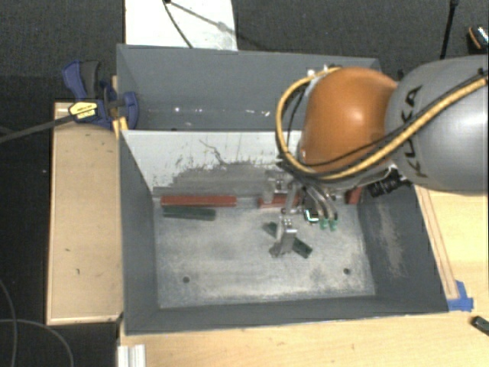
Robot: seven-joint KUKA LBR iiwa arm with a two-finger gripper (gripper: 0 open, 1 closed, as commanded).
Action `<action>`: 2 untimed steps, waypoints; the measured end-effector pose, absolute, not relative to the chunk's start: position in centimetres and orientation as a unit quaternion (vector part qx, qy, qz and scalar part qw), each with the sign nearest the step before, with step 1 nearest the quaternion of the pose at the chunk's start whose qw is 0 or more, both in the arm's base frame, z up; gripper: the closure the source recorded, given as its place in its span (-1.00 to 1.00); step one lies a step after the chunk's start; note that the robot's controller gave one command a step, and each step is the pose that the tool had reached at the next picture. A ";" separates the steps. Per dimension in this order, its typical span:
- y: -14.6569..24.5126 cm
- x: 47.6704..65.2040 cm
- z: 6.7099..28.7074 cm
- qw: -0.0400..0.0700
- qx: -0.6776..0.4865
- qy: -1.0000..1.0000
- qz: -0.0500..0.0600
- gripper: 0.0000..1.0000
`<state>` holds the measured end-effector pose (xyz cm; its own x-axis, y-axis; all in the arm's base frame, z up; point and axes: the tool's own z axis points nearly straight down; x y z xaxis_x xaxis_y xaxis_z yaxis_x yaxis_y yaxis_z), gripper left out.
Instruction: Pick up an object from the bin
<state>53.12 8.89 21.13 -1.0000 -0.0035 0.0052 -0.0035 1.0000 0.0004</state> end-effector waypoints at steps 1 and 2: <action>1.9 53.0 16.4 0.002 -0.040 -0.999 0.001 -1.00; -5.8 54.4 6.7 0.002 0.027 -1.000 0.001 -1.00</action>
Offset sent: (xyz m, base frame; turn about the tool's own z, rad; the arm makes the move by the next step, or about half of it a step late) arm -0.0011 -0.0652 -0.0444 0.0758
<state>54.38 -5.77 6.68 -0.9985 -0.0543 0.0045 -0.0543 0.9985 -0.0016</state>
